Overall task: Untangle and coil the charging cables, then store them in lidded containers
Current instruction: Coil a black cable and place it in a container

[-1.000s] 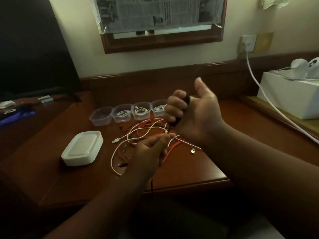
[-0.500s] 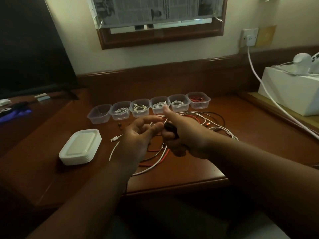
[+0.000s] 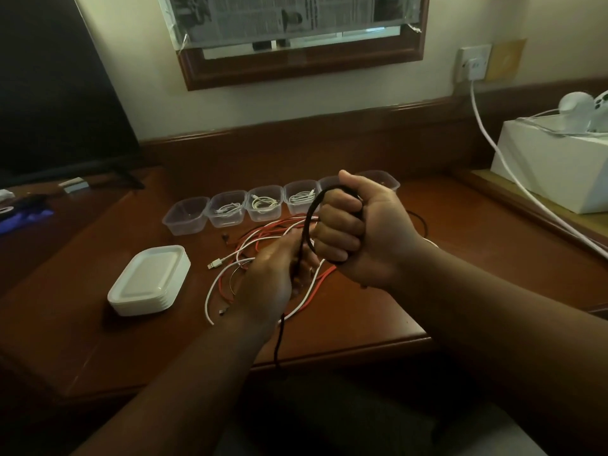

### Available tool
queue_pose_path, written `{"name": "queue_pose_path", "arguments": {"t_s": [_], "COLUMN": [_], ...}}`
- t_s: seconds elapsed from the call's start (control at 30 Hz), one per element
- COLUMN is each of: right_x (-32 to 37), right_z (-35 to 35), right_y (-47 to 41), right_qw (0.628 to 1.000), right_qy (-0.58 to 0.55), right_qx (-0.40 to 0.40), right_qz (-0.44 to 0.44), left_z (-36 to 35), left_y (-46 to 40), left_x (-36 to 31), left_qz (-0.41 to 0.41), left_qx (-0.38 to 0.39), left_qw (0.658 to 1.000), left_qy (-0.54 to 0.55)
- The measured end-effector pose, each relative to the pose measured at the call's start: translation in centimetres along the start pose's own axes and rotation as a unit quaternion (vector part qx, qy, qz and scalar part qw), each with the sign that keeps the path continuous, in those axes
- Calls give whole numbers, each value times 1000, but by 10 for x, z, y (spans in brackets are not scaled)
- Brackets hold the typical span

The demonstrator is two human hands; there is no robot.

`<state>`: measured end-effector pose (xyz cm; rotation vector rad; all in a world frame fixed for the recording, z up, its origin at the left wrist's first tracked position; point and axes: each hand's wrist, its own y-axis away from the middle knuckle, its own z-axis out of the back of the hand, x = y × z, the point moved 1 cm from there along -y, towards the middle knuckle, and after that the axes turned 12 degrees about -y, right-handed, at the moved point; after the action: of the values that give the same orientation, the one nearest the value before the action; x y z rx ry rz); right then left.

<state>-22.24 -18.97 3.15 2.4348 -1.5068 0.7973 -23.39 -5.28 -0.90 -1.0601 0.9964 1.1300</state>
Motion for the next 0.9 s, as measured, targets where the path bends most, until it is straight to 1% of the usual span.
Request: {"name": "queue_pose_path", "arguments": {"t_s": [0.07, 0.17, 0.3, 0.37, 0.47, 0.53, 0.6, 0.7, 0.8, 0.9], "right_x": [-1, -5, -3, -1, 1, 3, 4, 5, 2, -2], "right_z": [4, 5, 4, 5, 5, 3, 1, -1, -1, -2], "right_y": [1, 1, 0, -1, -1, 0, 2, 5, 8, 10], "right_qw": [999, 996, 995, 996, 996, 996, 994, 986, 973, 963], "right_qy": [-1, 1, 6, 3, 19, 46, 85, 164, 231, 268], "right_qx": [29, 64, 73, 71, 65, 54, 36, 25, 19, -5], "right_qz": [-32, -67, -61, -58, -63, -62, -50, -23, 8, 35], "left_z": [1, -3, -10, -11, -10, -10, -9, -11, -12, -12], "left_y": [-3, -1, 5, 5, 1, -1, -1, 4, 9, 10], "left_x": [2, -2, -5, -5, -7, -7, -8, -13, -16, -15], "left_qz": [-20, -59, -59, -47, 2, 5, -17, -70, -122, -157], "left_qx": [-12, 10, 17, 17, 35, 38, 17, -24, -63, -85], "left_qw": [1000, 997, 995, 995, 988, 985, 988, 992, 989, 984], "left_qy": [15, 41, 75, 88, 152, 168, 153, 101, 49, -1]}}
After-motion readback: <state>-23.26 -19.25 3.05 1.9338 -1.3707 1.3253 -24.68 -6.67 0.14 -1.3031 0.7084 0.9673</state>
